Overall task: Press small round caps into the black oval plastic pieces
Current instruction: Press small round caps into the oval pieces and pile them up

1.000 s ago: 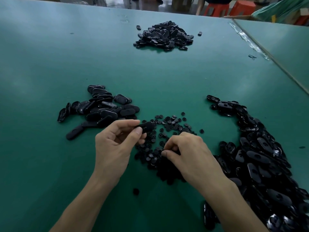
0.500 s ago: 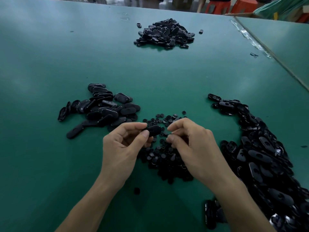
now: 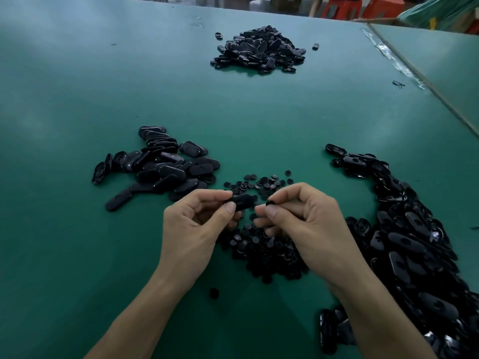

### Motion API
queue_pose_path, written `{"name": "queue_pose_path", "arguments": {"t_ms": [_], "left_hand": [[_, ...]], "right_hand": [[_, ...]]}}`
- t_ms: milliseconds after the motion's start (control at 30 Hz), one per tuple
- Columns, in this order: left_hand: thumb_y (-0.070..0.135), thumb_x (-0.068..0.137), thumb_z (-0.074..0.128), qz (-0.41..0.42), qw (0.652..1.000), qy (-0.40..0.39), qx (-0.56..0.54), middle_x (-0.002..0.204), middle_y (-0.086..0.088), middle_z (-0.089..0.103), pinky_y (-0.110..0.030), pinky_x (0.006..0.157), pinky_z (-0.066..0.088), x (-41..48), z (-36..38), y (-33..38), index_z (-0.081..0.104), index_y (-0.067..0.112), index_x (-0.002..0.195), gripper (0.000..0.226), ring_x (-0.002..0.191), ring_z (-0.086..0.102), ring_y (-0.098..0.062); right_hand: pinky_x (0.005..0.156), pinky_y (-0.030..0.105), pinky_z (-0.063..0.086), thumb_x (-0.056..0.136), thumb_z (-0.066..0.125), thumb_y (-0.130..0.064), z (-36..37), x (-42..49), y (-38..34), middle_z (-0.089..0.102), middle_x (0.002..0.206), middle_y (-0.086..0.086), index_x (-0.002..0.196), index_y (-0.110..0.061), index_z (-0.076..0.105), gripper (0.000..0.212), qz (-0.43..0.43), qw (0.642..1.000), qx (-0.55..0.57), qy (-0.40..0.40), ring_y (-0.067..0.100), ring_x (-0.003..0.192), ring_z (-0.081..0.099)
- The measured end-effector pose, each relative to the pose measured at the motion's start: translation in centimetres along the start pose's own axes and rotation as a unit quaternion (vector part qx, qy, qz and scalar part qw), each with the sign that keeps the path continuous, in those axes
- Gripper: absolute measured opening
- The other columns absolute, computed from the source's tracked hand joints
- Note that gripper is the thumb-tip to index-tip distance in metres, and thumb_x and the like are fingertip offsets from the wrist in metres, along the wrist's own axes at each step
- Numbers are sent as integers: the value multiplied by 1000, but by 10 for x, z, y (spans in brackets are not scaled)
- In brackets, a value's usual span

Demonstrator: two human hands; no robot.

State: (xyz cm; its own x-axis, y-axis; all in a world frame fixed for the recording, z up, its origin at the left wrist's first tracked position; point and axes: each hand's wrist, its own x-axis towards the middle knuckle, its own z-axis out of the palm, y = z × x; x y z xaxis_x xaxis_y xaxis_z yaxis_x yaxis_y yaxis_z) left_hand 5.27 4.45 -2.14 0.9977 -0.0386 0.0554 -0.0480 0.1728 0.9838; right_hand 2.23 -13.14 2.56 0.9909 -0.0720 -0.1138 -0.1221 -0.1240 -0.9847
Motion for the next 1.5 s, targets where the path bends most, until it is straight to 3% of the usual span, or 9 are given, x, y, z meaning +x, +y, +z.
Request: {"name": "queue_pose_path", "arguments": {"t_ms": [267, 433, 733, 833, 933, 1133, 1500], "left_hand": [[18, 81, 76, 2, 1000, -6, 9, 86, -7, 77, -25, 70, 59, 0, 0, 0, 75, 19, 95, 13, 79, 76, -23], [6, 85, 75, 4, 1000, -6, 9, 86, -7, 77, -24, 69, 59, 0, 1, -1, 75, 16, 95, 14, 78, 76, -23], [2, 85, 73, 5, 1000, -9, -2, 85, -7, 76, -23, 70, 59, -1, 3, 1, 74, 12, 95, 14, 77, 76, -23], [-1, 85, 73, 4, 1000, -10, -11, 85, -9, 76, -23, 70, 59, -1, 3, 1, 74, 11, 94, 15, 77, 76, -24], [0, 85, 73, 10, 1000, -15, -8, 85, -9, 76, -23, 71, 59, -2, 4, 1, 75, 14, 92, 16, 77, 76, -24], [10, 82, 79, 23, 999, -32, 13, 85, -7, 77, -27, 72, 60, -3, 2, 0, 76, 21, 93, 16, 78, 76, -24], [8, 80, 75, 39, 998, -39, 32, 86, -2, 77, -22, 72, 58, -4, 3, 3, 77, 23, 92, 18, 78, 75, -16]], "right_hand": [[72, 24, 59, 95, 63, -4, 0, -1, 0, 78, 87, 1, 104, -14, 60, 14, -9, 1000, 8, 1, 17, 82, 75], [71, 22, 58, 96, 62, -1, -1, -1, 1, 78, 86, 2, 106, -12, 62, 15, -3, 1000, 28, 0, 18, 81, 76], [74, 29, 60, 90, 65, -3, -2, -3, -2, 76, 95, 16, 98, -6, 62, 9, 47, 983, 176, -20, 31, 88, 75], [73, 24, 58, 75, 77, -17, -1, -2, -3, 77, 92, 11, 85, -16, 74, 10, 20, 992, 123, 0, 19, 83, 73], [63, 14, 49, 78, 81, -12, 1, -1, -2, 72, 73, -1, 80, -14, 77, 5, -10, 998, 63, 25, 4, 66, 62], [65, 24, 54, 85, 78, -12, 13, -2, -1, 74, 72, -2, 82, -21, 75, 10, -57, 996, -48, 56, 11, 68, 69], [62, 14, 54, 82, 78, -11, 26, -3, -1, 73, 70, -14, 79, -25, 75, 15, -82, 981, -148, 90, 2, 66, 70]]}}
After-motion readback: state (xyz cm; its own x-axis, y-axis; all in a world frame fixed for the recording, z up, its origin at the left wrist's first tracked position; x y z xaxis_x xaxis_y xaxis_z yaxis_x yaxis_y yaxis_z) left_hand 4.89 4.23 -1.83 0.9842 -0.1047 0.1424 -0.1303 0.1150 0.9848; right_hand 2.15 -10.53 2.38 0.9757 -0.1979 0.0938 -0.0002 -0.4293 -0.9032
